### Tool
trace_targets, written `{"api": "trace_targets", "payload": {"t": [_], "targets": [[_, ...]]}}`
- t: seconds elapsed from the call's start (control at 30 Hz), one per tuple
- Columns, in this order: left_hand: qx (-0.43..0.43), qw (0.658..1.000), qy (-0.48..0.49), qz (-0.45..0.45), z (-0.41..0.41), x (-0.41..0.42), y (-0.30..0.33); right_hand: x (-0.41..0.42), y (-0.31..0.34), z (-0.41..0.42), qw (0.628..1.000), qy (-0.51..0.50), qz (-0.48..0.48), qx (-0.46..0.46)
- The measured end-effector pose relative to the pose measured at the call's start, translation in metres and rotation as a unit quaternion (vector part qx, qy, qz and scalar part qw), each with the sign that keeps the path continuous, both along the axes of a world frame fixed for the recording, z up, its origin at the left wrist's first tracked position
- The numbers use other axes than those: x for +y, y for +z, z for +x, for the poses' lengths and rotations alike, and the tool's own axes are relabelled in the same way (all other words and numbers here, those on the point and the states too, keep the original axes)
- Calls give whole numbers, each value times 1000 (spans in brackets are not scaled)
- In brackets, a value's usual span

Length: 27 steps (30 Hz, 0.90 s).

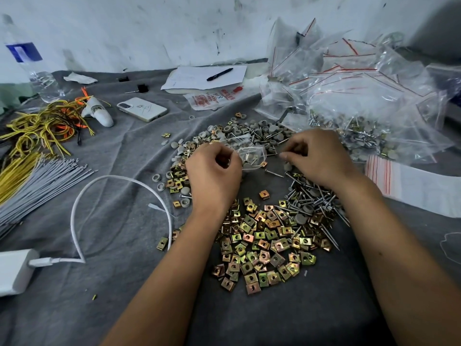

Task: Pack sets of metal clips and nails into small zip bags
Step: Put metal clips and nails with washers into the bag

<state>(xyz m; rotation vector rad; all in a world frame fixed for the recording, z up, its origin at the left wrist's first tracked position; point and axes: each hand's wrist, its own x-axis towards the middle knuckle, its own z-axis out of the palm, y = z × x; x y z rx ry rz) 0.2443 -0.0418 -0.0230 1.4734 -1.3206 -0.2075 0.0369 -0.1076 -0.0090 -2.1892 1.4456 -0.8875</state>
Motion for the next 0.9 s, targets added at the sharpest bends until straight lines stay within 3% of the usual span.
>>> {"api": "trace_targets", "payload": {"t": [0.1, 0.3, 0.7, 0.83, 0.9], "targets": [[-1, 1000, 1, -1, 0, 0, 0, -1, 1, -5, 995, 22, 32, 95], [-1, 1000, -3, 3, -1, -1, -1, -1, 2, -6, 988, 32, 47, 142], [-1, 1000, -1, 8, 0, -1, -1, 1, 11, -25, 981, 75, 134, 115], [-3, 1000, -2, 8, -1, -1, -1, 2, 10, -18, 992, 49, 74, 95], [-5, 1000, -5, 6, -1, -1, -1, 5, 12, -10, 999, 46, 13, 16]]}}
